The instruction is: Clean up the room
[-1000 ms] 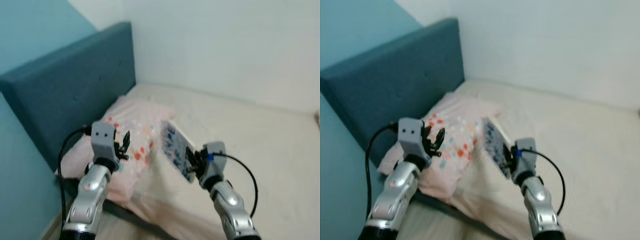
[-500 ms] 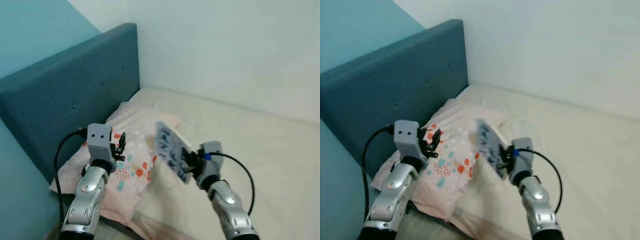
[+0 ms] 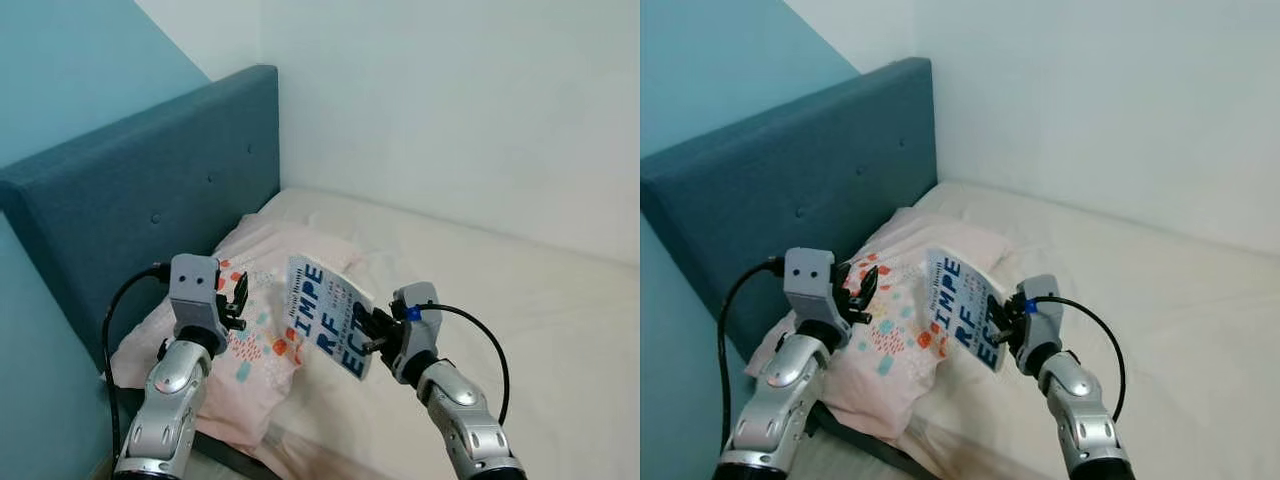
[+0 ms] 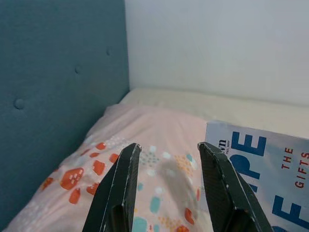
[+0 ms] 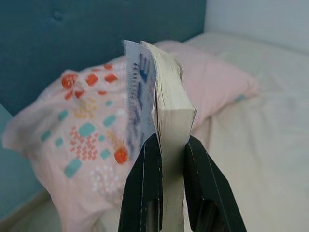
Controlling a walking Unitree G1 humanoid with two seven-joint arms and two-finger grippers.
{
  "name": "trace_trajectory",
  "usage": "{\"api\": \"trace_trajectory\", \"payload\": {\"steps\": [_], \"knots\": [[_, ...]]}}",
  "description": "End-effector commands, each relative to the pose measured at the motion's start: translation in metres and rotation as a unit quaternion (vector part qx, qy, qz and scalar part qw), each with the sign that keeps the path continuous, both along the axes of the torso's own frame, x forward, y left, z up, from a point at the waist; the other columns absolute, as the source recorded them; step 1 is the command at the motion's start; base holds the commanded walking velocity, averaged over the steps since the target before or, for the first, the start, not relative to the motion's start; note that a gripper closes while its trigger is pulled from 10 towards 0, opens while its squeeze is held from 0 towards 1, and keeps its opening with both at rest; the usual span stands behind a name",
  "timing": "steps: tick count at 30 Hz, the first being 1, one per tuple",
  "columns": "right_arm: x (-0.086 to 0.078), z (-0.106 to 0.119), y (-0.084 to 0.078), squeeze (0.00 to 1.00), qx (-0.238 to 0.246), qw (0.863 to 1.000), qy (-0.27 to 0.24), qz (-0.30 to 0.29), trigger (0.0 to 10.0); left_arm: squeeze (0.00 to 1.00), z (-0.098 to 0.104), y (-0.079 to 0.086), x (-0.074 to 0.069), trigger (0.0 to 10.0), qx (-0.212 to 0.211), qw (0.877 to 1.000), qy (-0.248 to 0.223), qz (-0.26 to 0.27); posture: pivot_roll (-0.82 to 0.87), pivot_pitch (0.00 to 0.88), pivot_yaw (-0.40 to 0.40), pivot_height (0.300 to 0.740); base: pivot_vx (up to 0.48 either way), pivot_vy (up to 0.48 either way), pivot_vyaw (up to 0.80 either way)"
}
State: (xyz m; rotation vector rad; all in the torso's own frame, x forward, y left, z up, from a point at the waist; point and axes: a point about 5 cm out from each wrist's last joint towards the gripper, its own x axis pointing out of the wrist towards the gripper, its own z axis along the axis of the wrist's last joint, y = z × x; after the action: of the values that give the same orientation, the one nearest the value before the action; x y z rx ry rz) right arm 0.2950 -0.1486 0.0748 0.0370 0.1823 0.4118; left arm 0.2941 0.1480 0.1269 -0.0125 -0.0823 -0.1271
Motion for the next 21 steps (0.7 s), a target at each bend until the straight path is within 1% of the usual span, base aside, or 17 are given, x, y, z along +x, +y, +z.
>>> {"api": "trace_trajectory", "payload": {"steps": [1,8,10,18,21], "knots": [[0.000,0.006,-0.001,0.00,0.009,1.000,-0.010,0.007,10.0,0.00,-0.001,0.000,-0.001,10.0,0.004,1.000,0.006,-0.006,0.05,0.000,-0.036,0.695,0.000,0.000,0.00],[-0.006,0.005,-0.006,0.00,0.012,1.000,-0.001,0.006,10.0,0.00,-0.002,-0.004,-0.002,10.0,0.005,1.000,0.010,-0.017,0.04,0.000,-0.029,0.665,0.000,0.000,0.00],[-0.007,0.004,-0.007,0.00,0.012,1.000,0.001,0.007,10.0,0.00,-0.003,-0.004,-0.003,10.0,0.004,1.000,0.011,-0.021,0.04,0.000,-0.029,0.650,0.000,0.000,0.00],[-0.010,0.004,-0.008,0.00,0.011,1.000,0.004,0.012,10.0,0.00,-0.004,-0.007,-0.004,10.0,0.005,0.999,0.014,-0.030,0.04,0.000,-0.028,0.630,0.000,0.000,0.00],[-0.010,0.004,-0.010,0.00,0.000,1.000,0.007,0.020,10.0,0.00,-0.005,-0.007,-0.005,10.0,0.006,0.999,0.017,-0.034,0.05,0.000,-0.028,0.625,0.000,0.000,0.00]]}}
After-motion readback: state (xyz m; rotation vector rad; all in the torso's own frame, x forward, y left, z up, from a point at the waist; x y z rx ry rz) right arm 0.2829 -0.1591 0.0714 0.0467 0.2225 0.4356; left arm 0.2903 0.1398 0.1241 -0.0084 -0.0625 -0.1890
